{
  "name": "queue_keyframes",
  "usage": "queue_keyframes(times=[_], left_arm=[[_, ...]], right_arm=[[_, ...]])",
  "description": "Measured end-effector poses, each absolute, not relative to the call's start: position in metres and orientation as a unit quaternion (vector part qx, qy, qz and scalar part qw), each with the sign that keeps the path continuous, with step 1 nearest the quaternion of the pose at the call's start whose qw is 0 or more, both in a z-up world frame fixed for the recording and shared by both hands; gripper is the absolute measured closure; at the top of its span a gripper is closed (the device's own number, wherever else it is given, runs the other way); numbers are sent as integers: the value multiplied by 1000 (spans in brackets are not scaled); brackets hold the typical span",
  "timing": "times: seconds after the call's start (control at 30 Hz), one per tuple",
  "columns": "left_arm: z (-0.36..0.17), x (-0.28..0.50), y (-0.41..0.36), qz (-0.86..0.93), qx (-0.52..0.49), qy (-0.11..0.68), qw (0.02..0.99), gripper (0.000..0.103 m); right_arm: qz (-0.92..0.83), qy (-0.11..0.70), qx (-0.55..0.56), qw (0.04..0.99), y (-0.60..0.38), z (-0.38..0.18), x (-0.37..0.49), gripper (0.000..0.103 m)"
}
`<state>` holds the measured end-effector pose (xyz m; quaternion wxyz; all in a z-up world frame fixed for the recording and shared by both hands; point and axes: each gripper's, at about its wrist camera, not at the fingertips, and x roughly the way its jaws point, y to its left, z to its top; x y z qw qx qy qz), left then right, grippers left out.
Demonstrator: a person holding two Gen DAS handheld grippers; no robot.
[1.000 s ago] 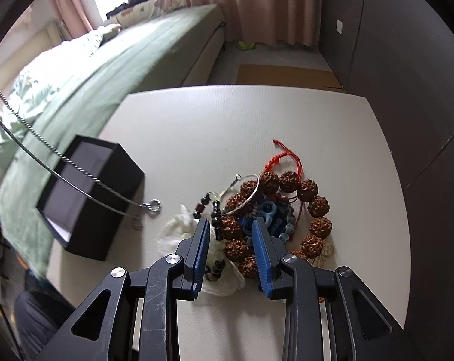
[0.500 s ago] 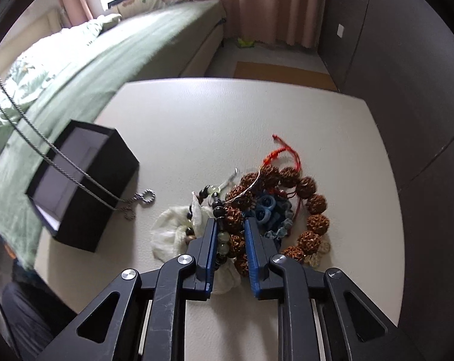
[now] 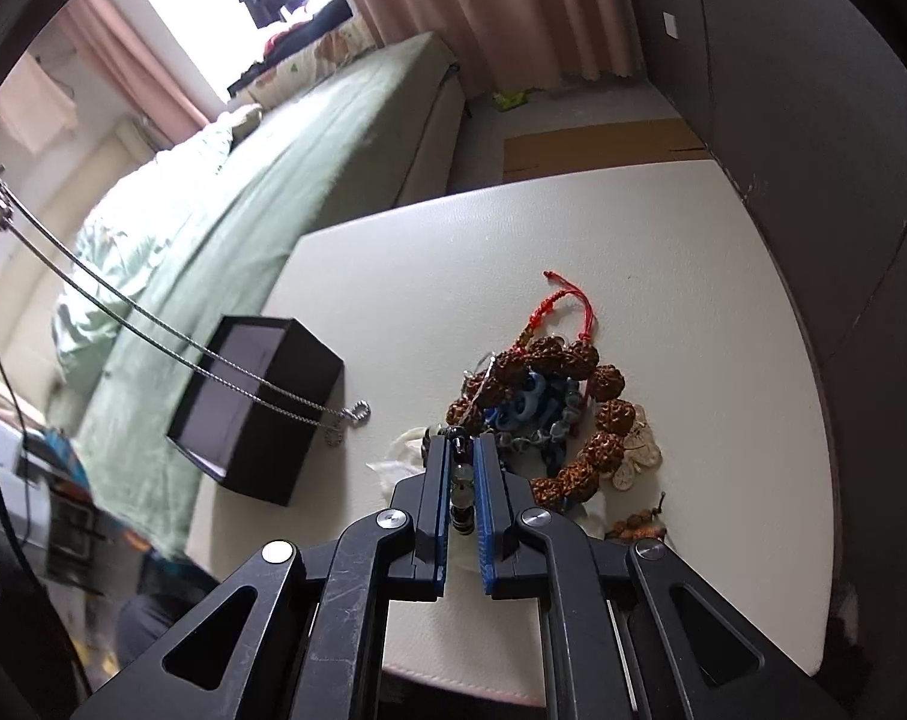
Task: Organize jewelry
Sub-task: 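Lift the silver chain with the left tool while the right tool grasps a dark bead bracelet, then lower both held pieces into the black box and open both tools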
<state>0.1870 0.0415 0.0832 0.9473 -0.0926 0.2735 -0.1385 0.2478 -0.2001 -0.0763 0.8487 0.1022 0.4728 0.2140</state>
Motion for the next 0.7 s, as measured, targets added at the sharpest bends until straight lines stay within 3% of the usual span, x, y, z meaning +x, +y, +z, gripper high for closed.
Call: queue_keyframes(times=[0.37, 0.7], left_arm=[[128, 181, 46, -132, -78, 236, 960, 95], [174, 183, 48, -129, -53, 198, 970, 95]], right_arm=[[249, 407, 95, 874, -178, -5, 237, 94], [283, 378, 97, 876, -147, 23, 234, 94]])
